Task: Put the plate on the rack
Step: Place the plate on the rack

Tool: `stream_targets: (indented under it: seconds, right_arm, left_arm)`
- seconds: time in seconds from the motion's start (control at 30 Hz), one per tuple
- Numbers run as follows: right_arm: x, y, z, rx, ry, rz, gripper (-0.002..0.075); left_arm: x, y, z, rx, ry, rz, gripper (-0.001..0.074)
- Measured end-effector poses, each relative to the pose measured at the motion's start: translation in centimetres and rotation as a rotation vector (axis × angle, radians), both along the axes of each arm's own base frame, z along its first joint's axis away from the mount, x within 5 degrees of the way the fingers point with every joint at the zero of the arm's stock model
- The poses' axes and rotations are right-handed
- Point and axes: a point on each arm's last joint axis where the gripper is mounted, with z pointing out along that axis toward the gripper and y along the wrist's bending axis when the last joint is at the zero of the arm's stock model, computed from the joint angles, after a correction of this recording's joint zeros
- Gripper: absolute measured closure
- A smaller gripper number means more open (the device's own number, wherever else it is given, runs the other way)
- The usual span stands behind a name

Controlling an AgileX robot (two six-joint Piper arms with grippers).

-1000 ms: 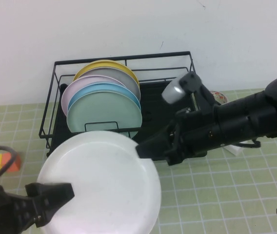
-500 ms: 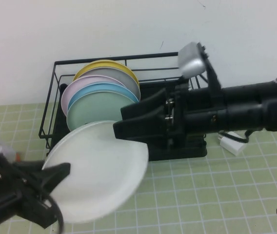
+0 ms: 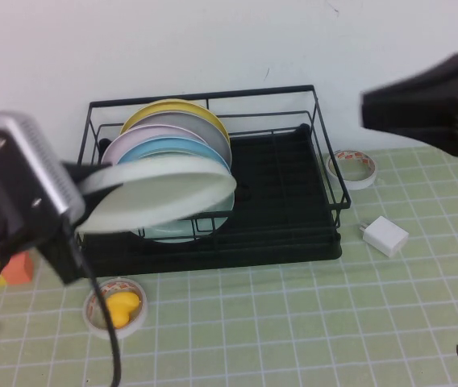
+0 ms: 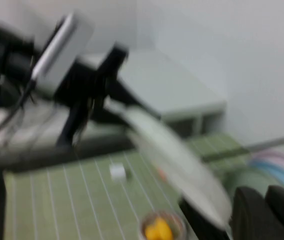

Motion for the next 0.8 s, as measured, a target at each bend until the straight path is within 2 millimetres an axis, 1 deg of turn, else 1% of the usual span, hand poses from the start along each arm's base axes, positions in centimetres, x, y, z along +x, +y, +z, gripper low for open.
stream_targets:
  seconds: [0.07, 0.2, 0.3, 0.37, 0.5, 0.63, 0.8]
  right_arm:
    - [-0.1, -0.8, -0.3, -0.06, 0.005, -0.013, 0.0702]
    - [-0.1, -1.5, -1.1, -0.147, 0.034, -0.022, 0.072]
    - [-0.2, -1.6, -1.4, -0.182, 0.045, -0.008, 0.0723]
    - [-0.3, -1.6, -1.5, -0.199, 0.047, -0.003, 0.0724]
    - [-0.4, -1.7, -1.7, -0.221, 0.051, 0.013, 0.0725]
    - [-0.6, -1.6, -1.8, -0.221, 0.059, 0.037, 0.0726]
    - [-0.7, -1.6, -1.8, -0.221, 0.06, 0.039, 0.0726]
  left_arm:
    - [1.9, -0.2, 0.1, 0.04, -0.019, -0.013, 0.0632]
    - [5.4, -0.5, -0.7, 0.091, -0.016, -0.03, 0.0632]
    - [7.8, -0.8, -1.9, 0.129, -0.006, -0.044, 0.0632]
    - [9.1, -0.9, -2.8, 0.158, -0.004, -0.06, 0.0632]
    - [10.9, -1.2, -4.3, 0.211, -0.01, -0.089, 0.0632]
    - [12.2, -1.3, -5.4, 0.253, -0.024, -0.115, 0.0632]
    - [12.9, -1.7, -5.9, 0.242, -0.023, -0.149, 0.0632]
